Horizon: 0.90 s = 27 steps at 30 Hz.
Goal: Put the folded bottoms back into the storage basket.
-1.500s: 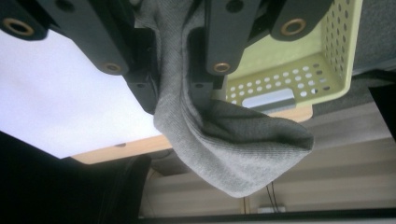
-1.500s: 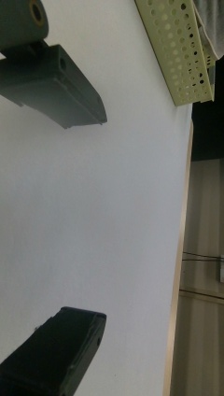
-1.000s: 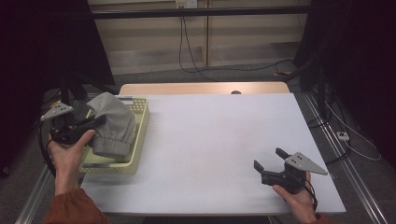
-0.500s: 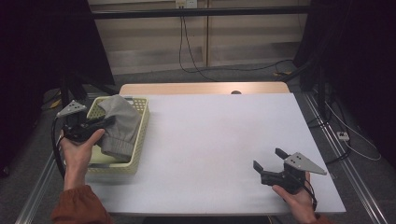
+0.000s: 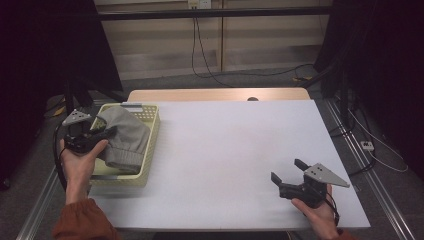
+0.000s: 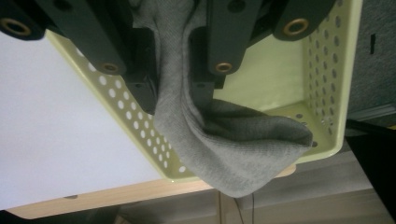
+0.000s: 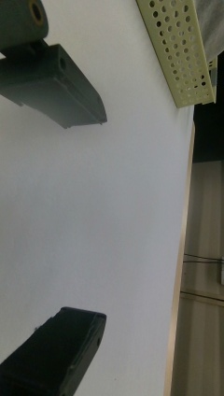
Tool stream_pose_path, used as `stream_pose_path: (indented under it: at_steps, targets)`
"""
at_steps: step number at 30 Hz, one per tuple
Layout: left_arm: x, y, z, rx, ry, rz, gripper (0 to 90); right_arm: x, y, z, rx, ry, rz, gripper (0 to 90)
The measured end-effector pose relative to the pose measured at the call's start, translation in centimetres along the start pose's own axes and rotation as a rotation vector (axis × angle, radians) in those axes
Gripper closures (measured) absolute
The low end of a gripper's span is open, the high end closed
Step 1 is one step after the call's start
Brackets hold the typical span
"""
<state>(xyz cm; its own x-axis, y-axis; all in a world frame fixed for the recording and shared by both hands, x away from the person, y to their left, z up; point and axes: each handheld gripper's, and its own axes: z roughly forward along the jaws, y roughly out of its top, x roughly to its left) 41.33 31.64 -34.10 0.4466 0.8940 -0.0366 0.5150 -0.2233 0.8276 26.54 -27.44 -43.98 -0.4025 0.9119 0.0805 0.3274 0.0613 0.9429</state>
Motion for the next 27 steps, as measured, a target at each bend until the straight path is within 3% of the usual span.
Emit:
stream_pose_path:
  at_steps: [4, 6, 12, 17, 27]
  targets:
    - [0.9, -0.4, 0.0, 0.013, 0.006, -0.037, 76.1, 0.0, 0.0, 0.0, 0.001, 0.001, 0.001, 4.4]
    - [1.2, -0.6, 0.0, 0.025, 0.033, -0.032, 76.1, 0.0, 0.0, 0.0, 0.002, 0.001, 0.003, 4.4]
    - [1.7, -1.0, 0.1, 0.041, 0.039, -0.043, 76.3, 0.0, 0.0, 0.0, 0.001, 0.001, 0.003, 4.4]
    - [1.7, -1.1, 0.3, 0.071, 0.081, -0.035, 76.3, 0.0, 0.0, 0.0, 0.001, 0.003, 0.005, 4.5]
    - [1.7, -1.3, 1.5, 0.114, 0.116, -0.033, 76.1, 0.0, 0.0, 0.1, 0.003, 0.003, 0.007, 4.5]
